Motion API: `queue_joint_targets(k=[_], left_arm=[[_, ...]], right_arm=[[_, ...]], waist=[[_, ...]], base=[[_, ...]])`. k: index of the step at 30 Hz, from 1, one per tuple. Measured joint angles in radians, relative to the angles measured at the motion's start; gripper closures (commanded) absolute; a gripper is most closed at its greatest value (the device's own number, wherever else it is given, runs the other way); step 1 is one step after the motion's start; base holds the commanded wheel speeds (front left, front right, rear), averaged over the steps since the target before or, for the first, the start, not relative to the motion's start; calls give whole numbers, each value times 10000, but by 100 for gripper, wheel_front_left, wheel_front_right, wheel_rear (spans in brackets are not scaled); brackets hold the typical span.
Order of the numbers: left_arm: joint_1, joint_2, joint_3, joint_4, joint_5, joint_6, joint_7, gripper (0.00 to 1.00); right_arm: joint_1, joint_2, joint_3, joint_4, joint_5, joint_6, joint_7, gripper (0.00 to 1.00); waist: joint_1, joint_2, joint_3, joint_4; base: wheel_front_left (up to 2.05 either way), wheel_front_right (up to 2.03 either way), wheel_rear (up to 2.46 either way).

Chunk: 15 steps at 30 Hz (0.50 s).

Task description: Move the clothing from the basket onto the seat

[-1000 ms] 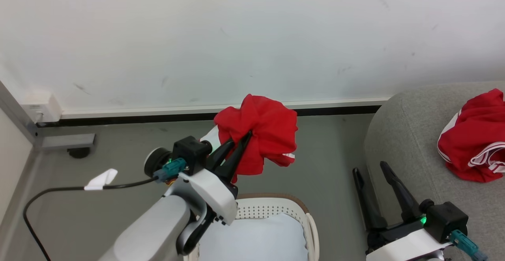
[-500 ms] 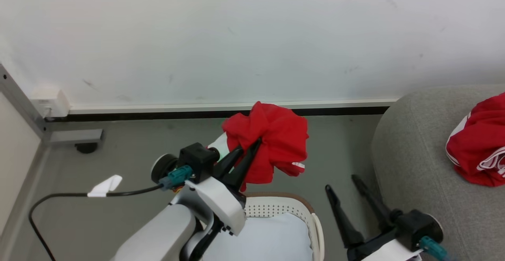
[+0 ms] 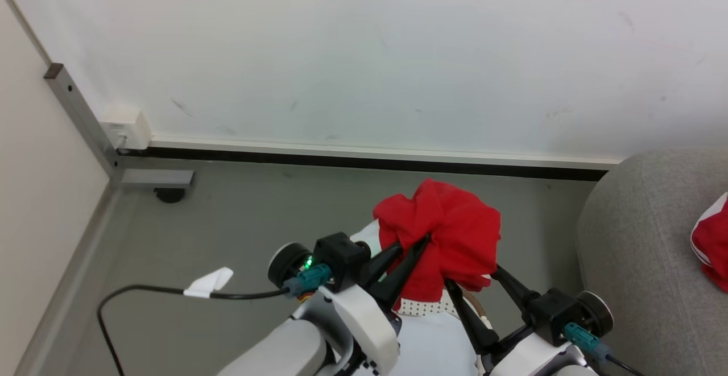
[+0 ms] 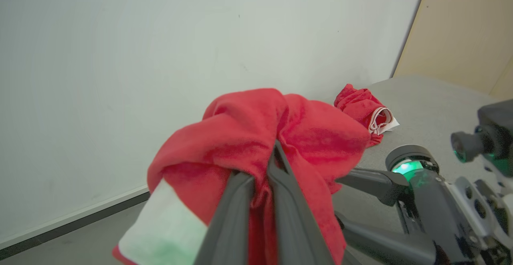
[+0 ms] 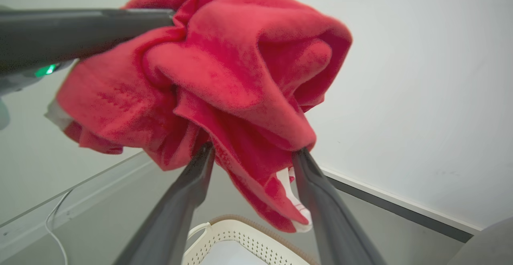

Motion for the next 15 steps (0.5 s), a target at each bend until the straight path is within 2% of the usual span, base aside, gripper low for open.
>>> queue_joint_targets(k=[12,13,14,15], left_arm=[[355,-305,-650,-111,10,-163,140,100],[357,-320,-675,-115,10,-165,142,100],[358,-339,-698,-121,10,-167,157,100],[359,-353,-725,-127,10,-184,159,100]], right_arm=[[-382,10,151,688,-67,0,0,0],[-388,19,182,723,-67,0,0,15],[-391,29,213,744,-40,0,0,58],[-398,35,221,757,-2,0,0,78]], waist=[[0,0,-206,555],[0,0,-214,576],[0,0,-217,598],[1,0,-218,618]], base=[[0,0,0],[0,0,0],[0,0,0],[0,0,0]])
